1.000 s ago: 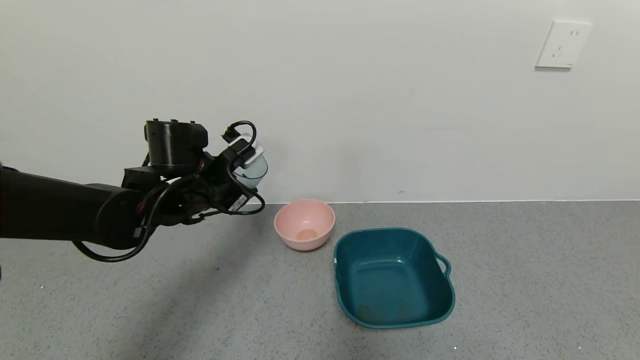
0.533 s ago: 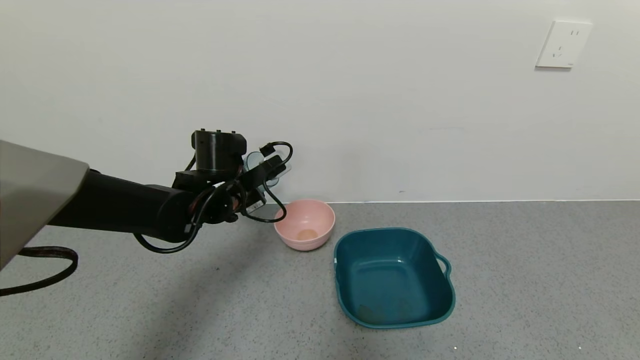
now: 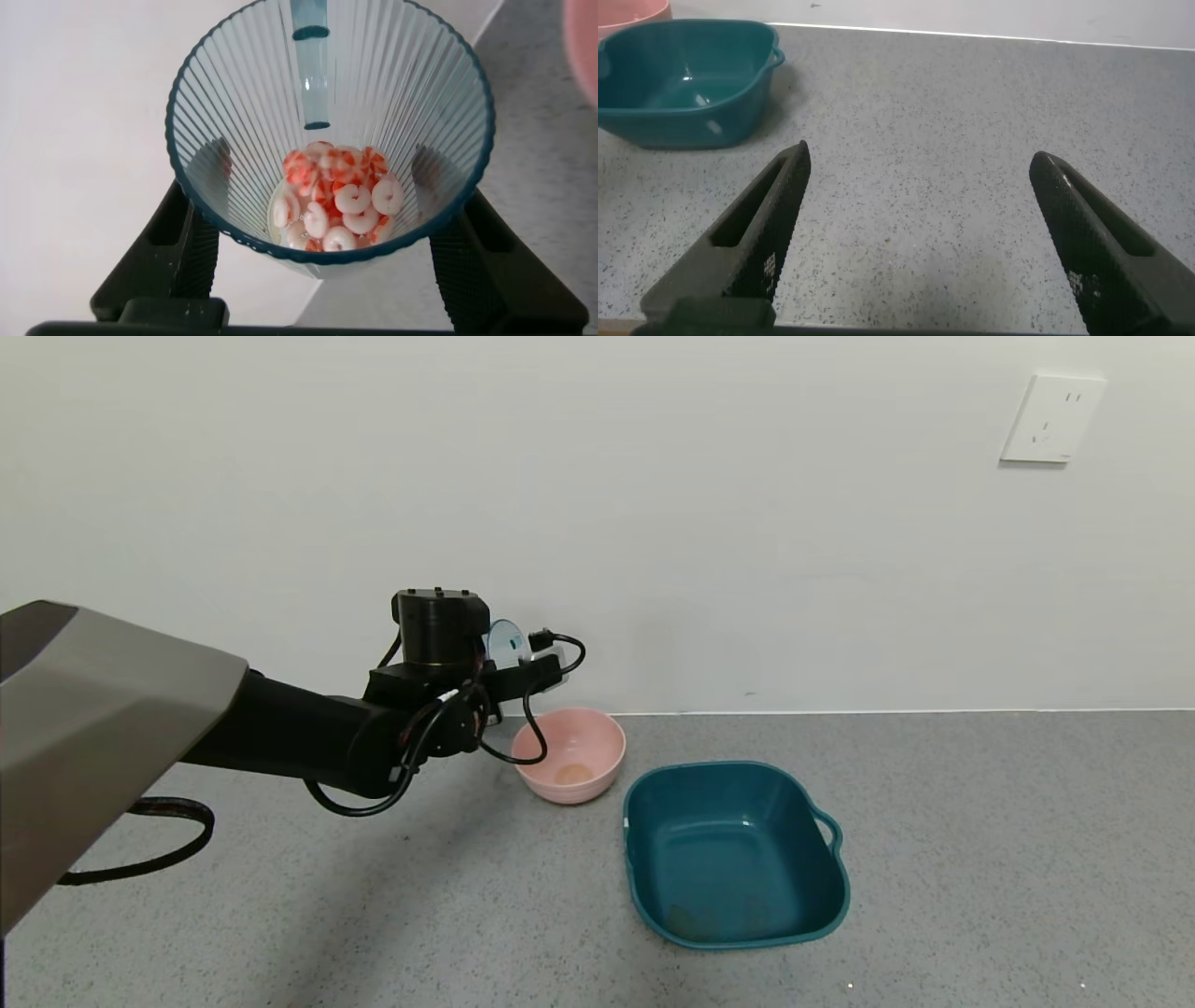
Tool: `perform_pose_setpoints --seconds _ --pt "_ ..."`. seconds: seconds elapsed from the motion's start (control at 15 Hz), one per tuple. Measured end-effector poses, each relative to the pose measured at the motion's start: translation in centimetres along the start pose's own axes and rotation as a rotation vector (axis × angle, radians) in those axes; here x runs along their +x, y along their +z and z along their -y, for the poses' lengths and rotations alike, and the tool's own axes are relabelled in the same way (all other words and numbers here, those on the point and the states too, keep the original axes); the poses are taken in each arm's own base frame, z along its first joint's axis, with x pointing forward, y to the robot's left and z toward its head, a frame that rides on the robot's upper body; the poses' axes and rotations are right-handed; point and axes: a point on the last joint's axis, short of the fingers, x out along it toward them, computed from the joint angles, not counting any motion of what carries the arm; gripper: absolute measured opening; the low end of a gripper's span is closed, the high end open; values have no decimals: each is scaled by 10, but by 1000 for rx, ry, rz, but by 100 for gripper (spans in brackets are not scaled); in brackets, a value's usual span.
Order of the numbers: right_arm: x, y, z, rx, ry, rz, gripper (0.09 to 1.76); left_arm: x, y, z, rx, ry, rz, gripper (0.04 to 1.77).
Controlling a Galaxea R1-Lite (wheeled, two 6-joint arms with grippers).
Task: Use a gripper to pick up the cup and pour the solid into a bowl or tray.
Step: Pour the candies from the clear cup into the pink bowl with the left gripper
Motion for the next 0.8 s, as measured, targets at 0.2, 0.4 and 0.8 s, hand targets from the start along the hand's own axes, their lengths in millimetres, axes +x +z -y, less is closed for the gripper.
perform_pose_setpoints --seconds 0.2,0.4,0.8 --pt "0 0 0 0 0 0 171 2 8 7 120 32 -1 130" --pt "0 0 0 0 0 0 171 1 12 13 253 23 5 130" --pt "0 0 0 0 1 0 171 -5 20 18 408 21 10 130"
